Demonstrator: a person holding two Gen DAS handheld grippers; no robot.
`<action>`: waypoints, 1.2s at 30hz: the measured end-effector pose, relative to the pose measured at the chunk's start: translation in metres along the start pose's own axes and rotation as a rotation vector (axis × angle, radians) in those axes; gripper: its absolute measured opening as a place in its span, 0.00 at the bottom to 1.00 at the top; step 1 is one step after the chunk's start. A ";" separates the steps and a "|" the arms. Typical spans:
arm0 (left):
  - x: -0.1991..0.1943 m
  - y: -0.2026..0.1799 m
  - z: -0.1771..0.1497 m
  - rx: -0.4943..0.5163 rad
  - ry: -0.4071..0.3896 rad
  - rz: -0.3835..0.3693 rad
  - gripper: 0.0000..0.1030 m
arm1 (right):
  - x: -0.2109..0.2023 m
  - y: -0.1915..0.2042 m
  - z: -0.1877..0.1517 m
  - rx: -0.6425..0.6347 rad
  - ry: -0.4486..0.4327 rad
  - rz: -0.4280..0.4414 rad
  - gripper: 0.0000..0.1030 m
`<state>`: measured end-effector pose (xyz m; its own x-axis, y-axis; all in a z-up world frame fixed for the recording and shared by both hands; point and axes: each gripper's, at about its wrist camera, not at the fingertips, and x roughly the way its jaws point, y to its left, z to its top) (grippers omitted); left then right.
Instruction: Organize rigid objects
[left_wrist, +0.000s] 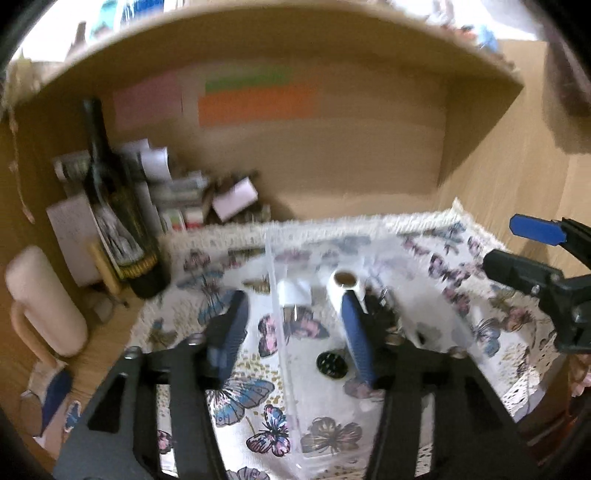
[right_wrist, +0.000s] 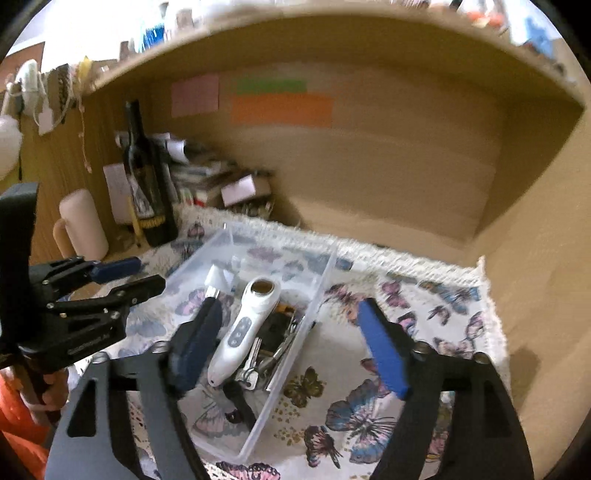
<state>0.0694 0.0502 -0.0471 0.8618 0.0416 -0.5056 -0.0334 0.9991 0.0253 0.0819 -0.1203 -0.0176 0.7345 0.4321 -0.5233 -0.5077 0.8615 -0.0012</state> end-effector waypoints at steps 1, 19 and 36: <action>-0.007 -0.002 0.002 0.003 -0.023 0.001 0.67 | -0.008 0.001 0.000 0.002 -0.022 -0.007 0.83; -0.086 -0.018 0.012 -0.042 -0.285 0.003 1.00 | -0.078 0.003 -0.009 0.060 -0.235 -0.082 1.00; -0.091 -0.014 0.016 -0.060 -0.306 -0.009 1.00 | -0.094 0.012 -0.005 0.039 -0.298 -0.115 1.00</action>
<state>-0.0004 0.0320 0.0122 0.9742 0.0380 -0.2224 -0.0467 0.9983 -0.0337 0.0049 -0.1520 0.0273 0.8886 0.3851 -0.2491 -0.4001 0.9164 -0.0105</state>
